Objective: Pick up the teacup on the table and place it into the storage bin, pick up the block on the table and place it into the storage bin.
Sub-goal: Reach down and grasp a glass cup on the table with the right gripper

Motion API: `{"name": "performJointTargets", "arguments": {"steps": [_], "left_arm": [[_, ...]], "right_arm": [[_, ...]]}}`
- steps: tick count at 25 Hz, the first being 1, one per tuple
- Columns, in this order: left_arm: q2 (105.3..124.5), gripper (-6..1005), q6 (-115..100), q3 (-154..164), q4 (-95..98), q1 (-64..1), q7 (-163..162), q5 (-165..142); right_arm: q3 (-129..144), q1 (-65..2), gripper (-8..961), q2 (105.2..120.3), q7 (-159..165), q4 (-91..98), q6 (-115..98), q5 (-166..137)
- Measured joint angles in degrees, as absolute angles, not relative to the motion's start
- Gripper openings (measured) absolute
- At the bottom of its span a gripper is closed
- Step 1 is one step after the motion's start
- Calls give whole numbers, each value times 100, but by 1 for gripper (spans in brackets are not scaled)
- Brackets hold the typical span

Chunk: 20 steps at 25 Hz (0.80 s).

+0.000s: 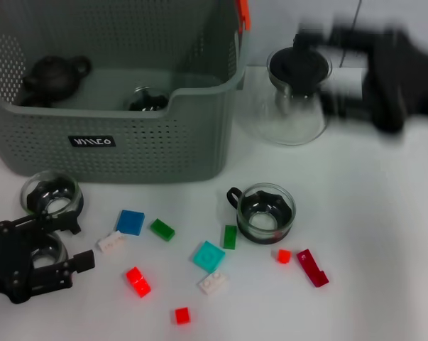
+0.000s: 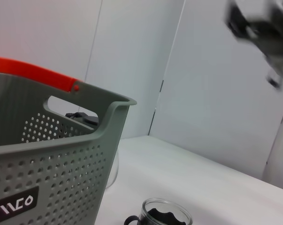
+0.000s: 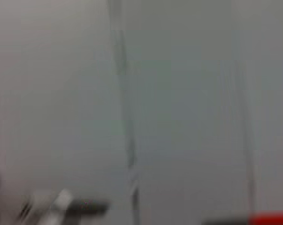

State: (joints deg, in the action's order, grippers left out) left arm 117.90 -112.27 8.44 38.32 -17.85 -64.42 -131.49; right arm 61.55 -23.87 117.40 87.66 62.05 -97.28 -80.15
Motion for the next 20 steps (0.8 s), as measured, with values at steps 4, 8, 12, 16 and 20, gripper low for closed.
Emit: {"name": "performJointTargets", "arguments": {"steps": [4, 8, 12, 16, 20], "left_arm": [[11781, 794, -11226, 776, 3832, -1766, -6452, -13148], [11779, 793, -11220, 717, 3832, -1771, -6438, -13148], [11777, 793, -11220, 710, 3833, -1794, -6437, -13148], [11778, 793, -11226, 712, 3832, -1790, -6435, -13148], [11777, 793, -11309, 751, 3855, -1727, -6415, -13192]], "right_arm": [[6008, -1922, 588, 11888, 9192, 7361, -10303, -9528], [6073, -1987, 687, 11994, 10355, 8305, -10391, -10946], [6370, -2722, 720, 11997, 11175, 8369, -10504, -12052], [7197, -3608, 710, 12028, 11733, 8022, -10502, -13191], [8090, -4262, 706, 12072, 12119, 7577, -10210, -13823]]}}
